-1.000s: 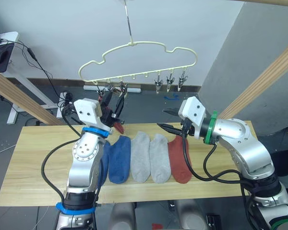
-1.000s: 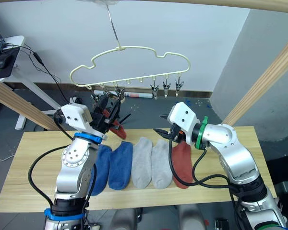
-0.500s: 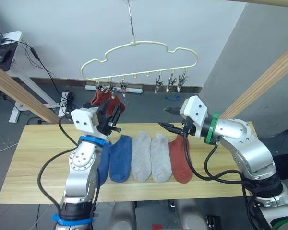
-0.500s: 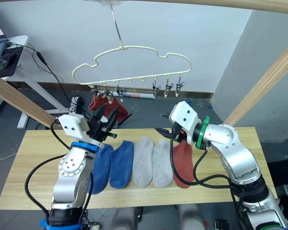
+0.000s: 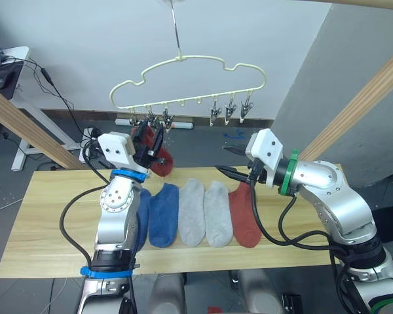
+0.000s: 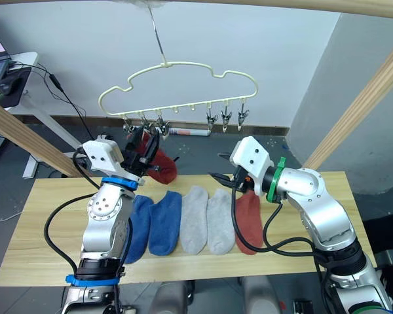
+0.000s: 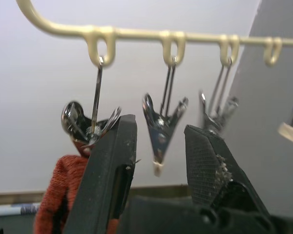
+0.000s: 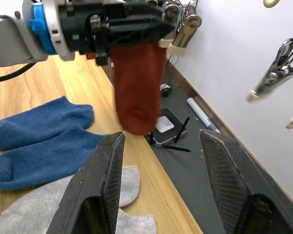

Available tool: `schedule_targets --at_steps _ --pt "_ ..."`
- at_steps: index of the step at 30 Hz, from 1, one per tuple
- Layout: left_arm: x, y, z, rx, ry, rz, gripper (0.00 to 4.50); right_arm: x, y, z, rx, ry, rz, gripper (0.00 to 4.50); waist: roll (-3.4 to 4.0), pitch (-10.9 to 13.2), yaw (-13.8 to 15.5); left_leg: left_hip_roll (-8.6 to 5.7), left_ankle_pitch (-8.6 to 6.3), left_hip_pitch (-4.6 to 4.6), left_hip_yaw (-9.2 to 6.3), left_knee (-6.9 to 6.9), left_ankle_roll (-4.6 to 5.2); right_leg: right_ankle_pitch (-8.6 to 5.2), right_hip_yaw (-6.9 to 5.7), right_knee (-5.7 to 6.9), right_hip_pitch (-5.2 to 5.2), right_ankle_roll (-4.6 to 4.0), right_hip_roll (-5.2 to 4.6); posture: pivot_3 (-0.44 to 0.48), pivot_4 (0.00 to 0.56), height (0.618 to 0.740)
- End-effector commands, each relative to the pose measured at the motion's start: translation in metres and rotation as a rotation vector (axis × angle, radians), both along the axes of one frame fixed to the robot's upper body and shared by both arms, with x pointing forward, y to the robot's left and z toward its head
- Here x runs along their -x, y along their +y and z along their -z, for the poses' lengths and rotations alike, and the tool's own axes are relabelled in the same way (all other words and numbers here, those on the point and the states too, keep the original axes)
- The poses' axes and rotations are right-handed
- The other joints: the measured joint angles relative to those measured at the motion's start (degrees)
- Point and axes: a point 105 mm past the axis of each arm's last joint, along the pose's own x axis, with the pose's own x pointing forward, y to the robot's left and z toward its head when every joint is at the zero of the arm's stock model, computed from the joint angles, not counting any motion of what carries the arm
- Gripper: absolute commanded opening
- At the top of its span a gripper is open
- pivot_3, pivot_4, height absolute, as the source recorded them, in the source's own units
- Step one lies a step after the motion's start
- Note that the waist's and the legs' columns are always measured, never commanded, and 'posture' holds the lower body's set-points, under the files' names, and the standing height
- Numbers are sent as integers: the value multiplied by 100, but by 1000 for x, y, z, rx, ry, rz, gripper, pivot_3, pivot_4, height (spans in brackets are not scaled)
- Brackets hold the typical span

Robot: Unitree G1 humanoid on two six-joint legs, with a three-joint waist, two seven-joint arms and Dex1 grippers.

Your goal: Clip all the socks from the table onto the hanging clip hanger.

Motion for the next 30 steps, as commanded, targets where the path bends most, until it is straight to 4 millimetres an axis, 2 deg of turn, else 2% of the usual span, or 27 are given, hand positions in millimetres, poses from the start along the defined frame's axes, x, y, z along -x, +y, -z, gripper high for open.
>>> schedule_targets --at_steps 1,9,25,28,30 --pt "3 5 -13 21 -56 -14 1834 5 1 -16 -24 -66 -25 2510 0 0 0 -1 0 -1 0 0 0 0 0 0 0 0 -1 -109 302 721" --pt "-1 6 -12 34 -47 -2 1834 5 1 -18 -34 -67 -26 2510 0 0 0 -1 0 0 -2 0 0 0 -2 1 0 0 -1 -107 301 721" --pt "-5 -1 -24 39 -69 32 1834 6 2 -17 -43 -61 -23 2510 0 0 -2 -1 0 0 -2 0 0 0 -1 1 0 0 -1 -111 303 721" --pt "-5 -1 -26 40 -74 32 1316 6 3 -17 -45 -61 -23 2549 0 0 -2 -1 0 0 -2 0 0 0 -1 1 0 0 -1 -110 303 721" --pt "-5 -2 -27 40 -77 33 774 6 3 -17 -47 -61 -23 2549 0 0 -2 -1 0 0 -2 0 0 0 -2 1 0 0 -1 -109 303 721"
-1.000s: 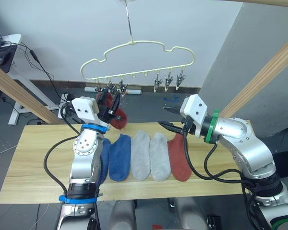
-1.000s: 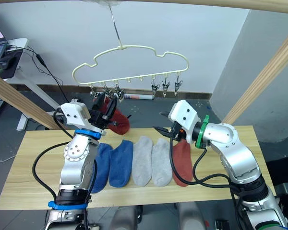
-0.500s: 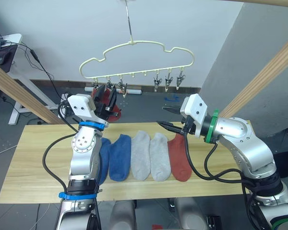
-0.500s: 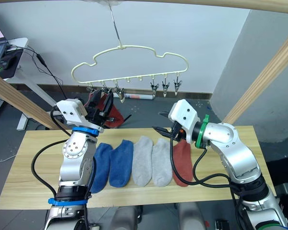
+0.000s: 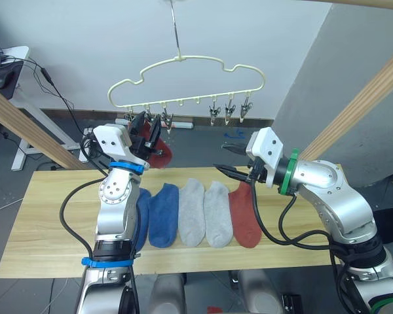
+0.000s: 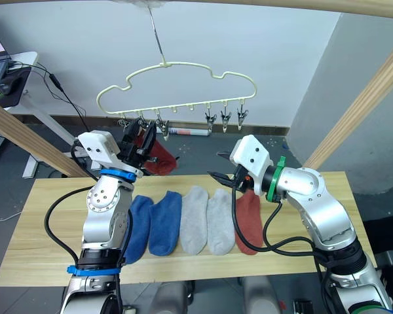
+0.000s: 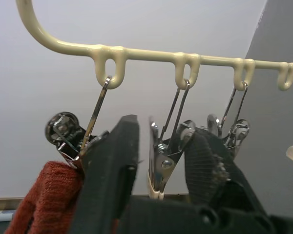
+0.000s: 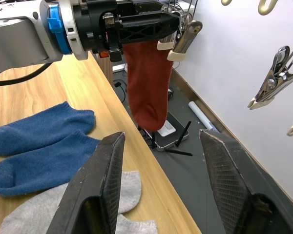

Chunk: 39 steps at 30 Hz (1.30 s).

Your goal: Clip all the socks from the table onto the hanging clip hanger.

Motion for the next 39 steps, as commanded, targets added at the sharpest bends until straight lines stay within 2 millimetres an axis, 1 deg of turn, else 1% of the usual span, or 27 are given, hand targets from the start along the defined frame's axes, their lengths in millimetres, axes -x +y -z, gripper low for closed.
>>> schedule_targets --at_steps 1,2,3,6,8,10,11,12,14,16,17,19,24,26,29,32,33,34,35,37,38,39 --pt "5 -3 -20 3 -74 10 528 6 2 -14 -31 -58 -21 2549 0 0 0 0 0 0 0 0 0 0 0 0 0 0 0 -109 303 721" --pt "6 -4 -21 2 -75 11 306 6 2 -14 -31 -57 -22 2549 0 0 0 0 0 0 0 0 0 0 0 0 0 0 0 -108 303 721" --pt "6 -4 -21 2 -75 12 223 6 2 -14 -32 -56 -22 2549 0 0 1 0 0 0 0 0 0 0 0 0 0 0 0 -108 303 721" --pt "6 -4 -21 0 -75 12 220 7 3 -13 -33 -52 -25 2549 0 0 0 0 0 0 0 0 0 0 0 0 0 0 0 -109 303 721" --pt "6 -3 -22 -6 -75 10 220 5 0 -5 -20 -25 3 2549 0 0 1 0 0 0 0 0 0 0 0 0 0 0 0 -107 307 721" --pt "6 -3 -23 -12 -72 10 220 2 -5 9 -4 18 51 2922 0 0 1 0 0 0 -1 0 0 0 0 0 0 0 0 -107 307 721" --pt "6 -3 -22 -21 -69 11 220 -1 -8 19 13 40 88 3098 0 0 1 0 0 -1 -1 0 0 0 0 0 0 0 0 -107 307 721" --pt "7 -3 -22 -33 -66 13 220 -3 -13 31 38 57 128 3383 -1 -1 2 0 0 -1 -1 -1 0 0 0 0 0 0 0 -107 307 721" --pt "8 -3 -21 -47 -58 17 220 -8 -21 62 96 105 218 4122 -1 -1 2 -1 0 -1 -2 -2 0 0 -1 0 0 0 -1 -96 317 721" --pt "9 -4 -19 -53 -45 23 220 -18 -35 99 122 170 374 4500 -8 -4 3 -2 0 -1 1 0 0 0 2 0 -1 0 -2 -95 318 721" --pt "9 -5 -17 -55 -39 26 220 -22 -41 113 122 201 438 4500 -14 -7 3 0 0 6 0 0 0 -2 1 -1 6 6 -1 -95 318 721" --pt "9 -5 -16 -59 -33 29 220 -27 -50 129 97 243 535 4500 -13 -7 6 2 0 8 1 -3 0 -3 3 1 4 7 2 -81 322 721" --pt "10 -6 -16 -67 -25 37 220 -30 -58 155 47 351 661 4500 -13 -7 0 2 0 8 10 -1 -1 -4 14 1 1 8 1 -80 319 721" --pt "11 -6 -15 -68 -22 39 220 -30 -58 167 20 407 707 4500 -13 -7 4 2 0 8 6 -1 -1 -6 11 1 2 13 4 -76 319 721" --pt "12 -6 -15 -69 -20 40 220 -30 -55 176 14 433 727 4500 -13 -7 2 5 0 8 6 -2 -1 -6 11 1 1 12 7 -74 314 721" --pt "12 -6 -14 -72 -15 43 220 -29 -54 180 23 440 729 3932 -13 -7 5 3 0 8 7 -2 -1 -6 13 -2 2 12 5 -69 312 721" --pt "13 -5 -14 -73 -15 45 220 -29 -55 182 33 439 730 3658 -13 -7 5 3 0 8 7 -2 -1 -6 13 -2 3 13 5 -69 310 721" --pt "14 -6 -14 -80 -18 54 220 -28 -56 184 46 435 729 3259 -13 -7 7 3 0 8 7 -2 -1 -7 12 -2 3 14 5 -68 307 721" --pt "15 -7 -14 -84 -21 62 220 -27 -57 186 61 430 728 2955 -13 -7 7 3 0 8 6 -2 -1 -7 12 -2 3 15 6 -68 307 721" --pt "16 -7 -14 -82 -17 68 220 -26 -57 187 80 412 715 2156 -13 -7 7 3 0 9 6 -2 -1 -8 11 -1 3 16 6 -67 307 721" --pt "16 -6 -14 -80 -13 69 220 -25 -56 186 90 396 699 1792 -13 -7 7 3 0 9 6 -2 -1 -9 11 -1 3 18 6 -67 307 721" --pt "16 -4 -14 -76 -7 75 220 -24 -53 180 102 361 663 1404 -13 -7 8 3 0 9 6 -2 -1 -10 12 -1 3 19 6 -67 307 721"
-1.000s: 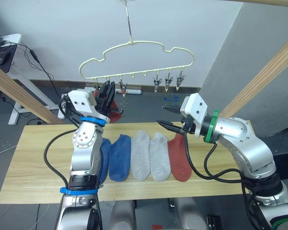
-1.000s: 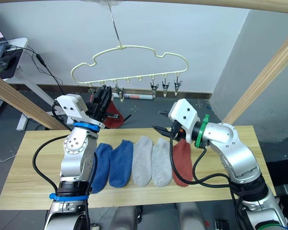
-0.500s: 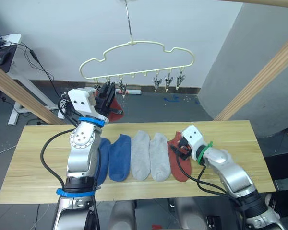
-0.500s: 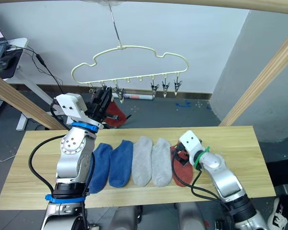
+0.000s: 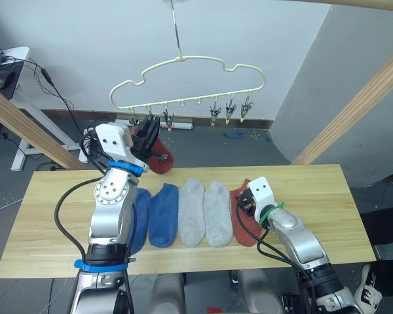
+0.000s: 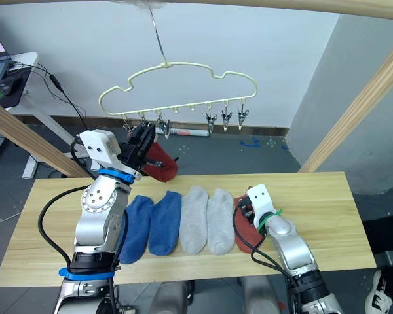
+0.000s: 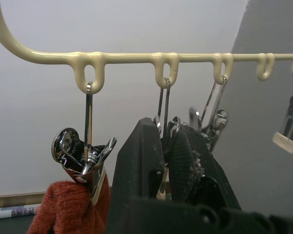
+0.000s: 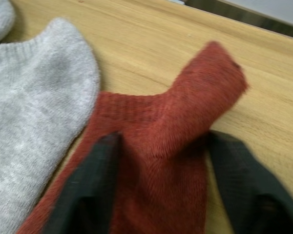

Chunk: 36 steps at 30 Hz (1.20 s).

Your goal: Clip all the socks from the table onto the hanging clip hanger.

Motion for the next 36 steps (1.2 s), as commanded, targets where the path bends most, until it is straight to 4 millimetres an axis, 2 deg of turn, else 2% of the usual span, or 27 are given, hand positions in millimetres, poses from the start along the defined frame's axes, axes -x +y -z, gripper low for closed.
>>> schedule_targets --at_steps 1,4,8,11,16,20,24,36 --pt "8 1 -15 9 -42 28 220 7 -2 0 74 -31 -65 1044 0 0 0 0 0 0 0 0 0 -2 1 0 0 4 0 -67 307 721" --pt "10 2 -17 33 -16 70 220 9 16 -26 108 -135 -222 36 0 0 2 -1 0 -1 0 0 0 -6 1 0 0 10 0 -67 307 721" --pt "13 2 -22 57 25 135 220 14 46 -57 134 -211 -441 0 1 1 -45 1 0 -1 1 0 0 -6 1 0 -3 11 1 -72 317 721" --pt "15 5 -31 89 64 199 220 10 91 -90 150 -268 -651 0 2 5 -131 8 0 1 0 2 0 -4 1 3 -4 9 8 -76 318 721" --pt "19 0 -33 129 132 283 220 -3 134 -111 106 -275 -727 0 1 4 -133 11 4 1 -17 -7 4 6 -14 4 -3 -5 13 -75 309 721" --pt "22 -4 -30 149 173 317 220 -9 158 -122 78 -295 -761 0 1 4 -83 0 2 -17 -20 -3 2 18 -18 -3 -7 -24 -4 -67 304 721" --pt "24 -5 -29 169 202 335 220 -14 171 -135 49 -329 -769 0 1 4 -60 -6 2 -24 -19 -3 1 18 -19 -8 -13 -25 -12 -61 301 721" --pt "25 1 -23 189 247 328 220 -17 179 -149 -2 -378 -755 0 1 4 -19 -2 2 -23 -26 -3 1 18 -25 1 -15 -26 -6 -59 301 721"
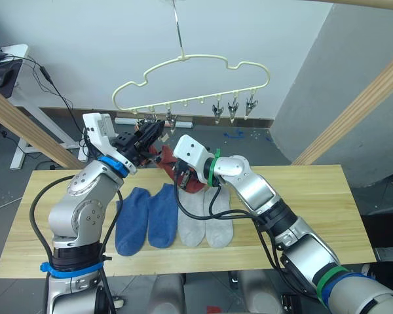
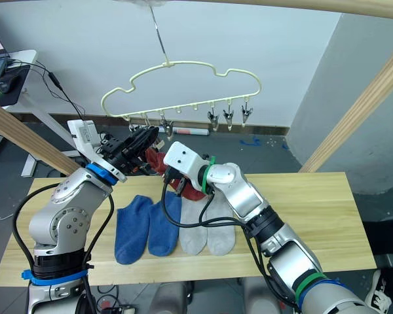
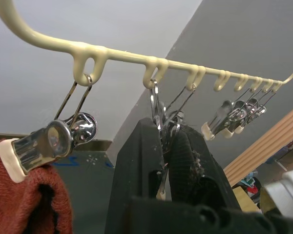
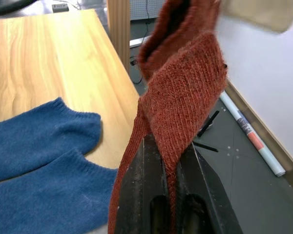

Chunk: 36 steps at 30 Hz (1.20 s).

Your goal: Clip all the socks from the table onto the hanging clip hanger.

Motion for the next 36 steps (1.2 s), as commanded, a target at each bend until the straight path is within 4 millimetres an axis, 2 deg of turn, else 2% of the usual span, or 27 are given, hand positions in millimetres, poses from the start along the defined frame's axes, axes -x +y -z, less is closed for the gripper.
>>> schedule_targets --at_steps 1,9,20,22,23,27,31,34,36 --pt "7 0 -10 -5 -39 9 220 1 10 -21 -55 -58 -15 0 0 0 -4 0 0 0 0 0 0 0 0 0 0 0 0 -59 301 721" --pt "6 0 -9 -5 -34 13 220 -8 13 -32 -82 -79 9 0 0 0 11 0 0 0 1 0 0 0 0 0 0 0 0 -56 301 721" --pt "10 1 -3 34 6 20 220 -4 19 -38 -120 -82 -18 0 0 0 12 0 0 0 1 -1 0 0 1 0 -1 0 0 -54 293 721" --pt "11 2 -1 17 11 24 939 -4 20 -38 -123 -81 -20 0 0 0 10 1 0 0 1 -1 0 0 1 0 -1 0 -1 -53 291 721" --pt "12 2 0 12 9 20 1126 -4 20 -38 -123 -81 -21 0 0 0 12 1 0 0 1 -1 0 0 0 0 -1 0 -1 -52 292 721" --pt "14 5 -1 -12 -2 16 2340 -4 20 -39 -129 -81 -24 0 0 0 15 0 0 0 1 -1 0 0 0 0 -1 -1 -1 -46 290 721" --pt "17 7 0 -37 -8 6 2340 -4 21 -40 -138 -82 -27 0 0 0 20 0 0 0 1 -1 0 0 0 0 -1 0 -1 -39 290 721" --pt "20 8 0 -58 -16 -2 2372 -5 21 -41 -152 -80 -23 800 0 0 21 0 0 0 1 -2 0 0 1 -1 -1 -1 -1 -36 292 721" --pt "24 11 0 -94 -36 -19 2372 -3 21 -37 -131 -81 -33 1513 0 0 12 1 0 0 1 -2 0 0 1 -1 -2 -1 0 -36 293 721"
